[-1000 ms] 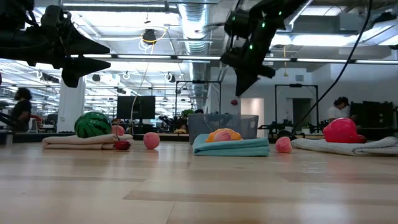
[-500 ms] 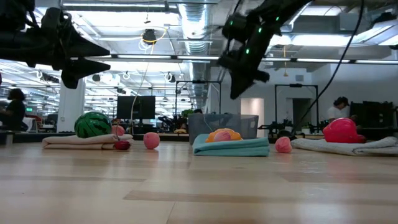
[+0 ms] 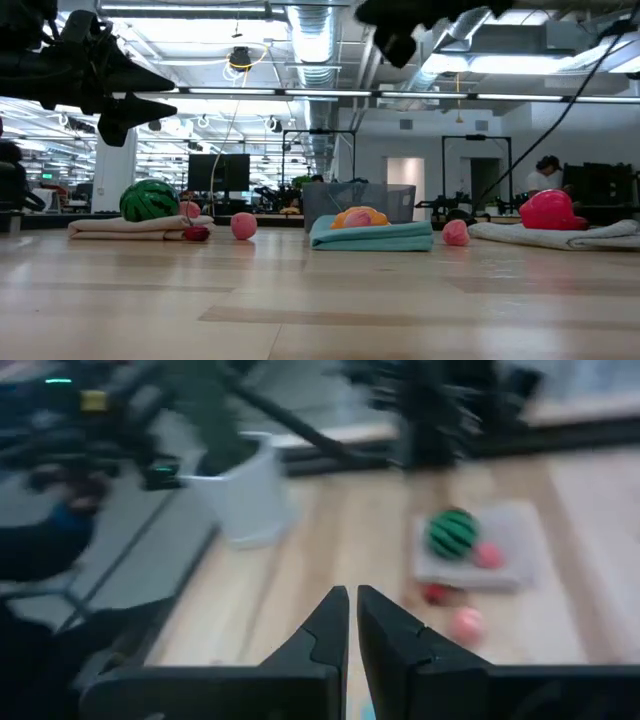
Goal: Pick and placing Produce into tupperware
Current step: Put the red cherry into the gray bin
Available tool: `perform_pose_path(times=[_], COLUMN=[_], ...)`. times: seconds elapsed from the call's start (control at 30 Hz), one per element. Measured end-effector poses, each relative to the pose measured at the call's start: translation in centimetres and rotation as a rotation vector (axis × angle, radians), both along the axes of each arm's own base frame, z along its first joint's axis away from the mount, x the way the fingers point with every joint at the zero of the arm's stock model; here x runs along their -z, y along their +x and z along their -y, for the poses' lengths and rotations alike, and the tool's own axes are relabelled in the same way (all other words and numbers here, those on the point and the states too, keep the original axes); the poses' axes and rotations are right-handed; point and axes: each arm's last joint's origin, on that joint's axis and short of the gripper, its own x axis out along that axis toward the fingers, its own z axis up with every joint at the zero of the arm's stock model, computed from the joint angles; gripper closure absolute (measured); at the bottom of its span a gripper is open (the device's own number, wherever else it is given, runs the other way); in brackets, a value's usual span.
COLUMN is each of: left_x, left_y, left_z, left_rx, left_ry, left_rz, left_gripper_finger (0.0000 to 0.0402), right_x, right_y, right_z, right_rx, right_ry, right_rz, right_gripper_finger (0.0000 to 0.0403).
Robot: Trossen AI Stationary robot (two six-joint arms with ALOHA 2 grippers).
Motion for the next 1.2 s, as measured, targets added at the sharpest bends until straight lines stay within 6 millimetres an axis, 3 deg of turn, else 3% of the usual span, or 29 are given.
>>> perform_pose_path(times=[0.23,0.6,0.93,1.2], left_x=[0.0,0.1,0.3,0.6], left_y=[0.0,0.1,0.2,1.1], left_z=[0.0,0.2,0.4,0.4], left_rx=[-0.009,0.075,0.127,0.144], left_ry=[0.026,0.128,0.139,0.154], left_rz=[-0.008,-0.043,-0.067,-0.215], left_gripper_finger=[0.0189,0.0189,0.0189,0.0189], right_x=[2.7,6.8,9.8,11.8], right_y=[-5.3,-12.0,-14.7,-15.7], right_z=[-4.0,-5.9,-6.7,-6.9], right_rx=[-0.152,-0.075,-0.068,-0.095], right_ry=[-0.038,-0.083,-0.083,-0.031], right_rz=[0.237,0.441,0.476,0.471], right_gripper_finger=[0.0353,0.0353,0.0353,0.0353])
